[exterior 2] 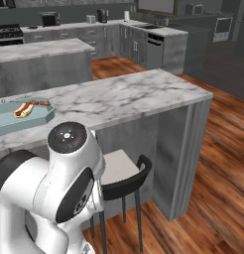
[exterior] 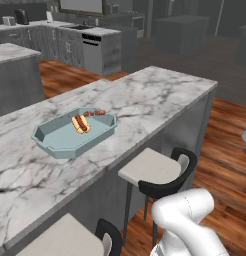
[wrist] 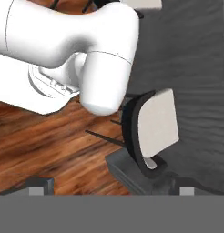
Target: Place the cold items (tomato and lemon wedge) from the fridge in one tupperware on the dining counter. Place the warm items (hot dog and kebab skewer) in the stove area in another tupperware.
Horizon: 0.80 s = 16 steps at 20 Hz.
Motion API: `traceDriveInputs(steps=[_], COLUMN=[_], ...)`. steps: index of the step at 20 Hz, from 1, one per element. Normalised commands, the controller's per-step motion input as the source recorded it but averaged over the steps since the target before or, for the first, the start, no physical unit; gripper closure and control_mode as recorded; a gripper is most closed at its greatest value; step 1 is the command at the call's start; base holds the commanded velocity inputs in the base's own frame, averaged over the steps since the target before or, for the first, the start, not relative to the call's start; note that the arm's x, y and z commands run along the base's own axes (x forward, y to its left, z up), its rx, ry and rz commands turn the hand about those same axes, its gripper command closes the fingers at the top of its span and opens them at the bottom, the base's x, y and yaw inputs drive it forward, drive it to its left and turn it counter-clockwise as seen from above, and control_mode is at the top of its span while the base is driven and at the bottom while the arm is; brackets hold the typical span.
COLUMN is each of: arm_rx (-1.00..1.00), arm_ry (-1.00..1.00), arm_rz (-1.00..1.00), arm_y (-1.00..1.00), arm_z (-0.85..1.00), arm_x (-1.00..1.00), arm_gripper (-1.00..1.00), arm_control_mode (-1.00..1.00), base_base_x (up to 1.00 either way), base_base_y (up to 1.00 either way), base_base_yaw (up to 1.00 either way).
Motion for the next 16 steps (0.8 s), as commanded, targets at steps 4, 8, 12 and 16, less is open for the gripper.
traceDriveInputs(steps=[4,8,12,16], arm_rx=[0.00,-0.01,-0.07,-0.12], arm_ry=[-0.76,-0.70,-0.58,-0.37], arm_rz=[0.17,0.20,0.17,0.10], arm_y=[-0.42,-0.17,-0.01,0.23], arm_z=[-1.00,-1.00,-0.96,-0.87], arm_x=[0.29,0.38,0.31,0.20], arm_gripper=[-1.00,-1.00,-1.00,-1.00], arm_control_mode=[-1.00,-1.00,-1.00,-1.00], base_base_x=[0.00,0.00,0.00,0.00], base_base_y=[0.00,0.00,0.00,0.00], base_base_yaw=[0.00,0.00,0.00,0.00])
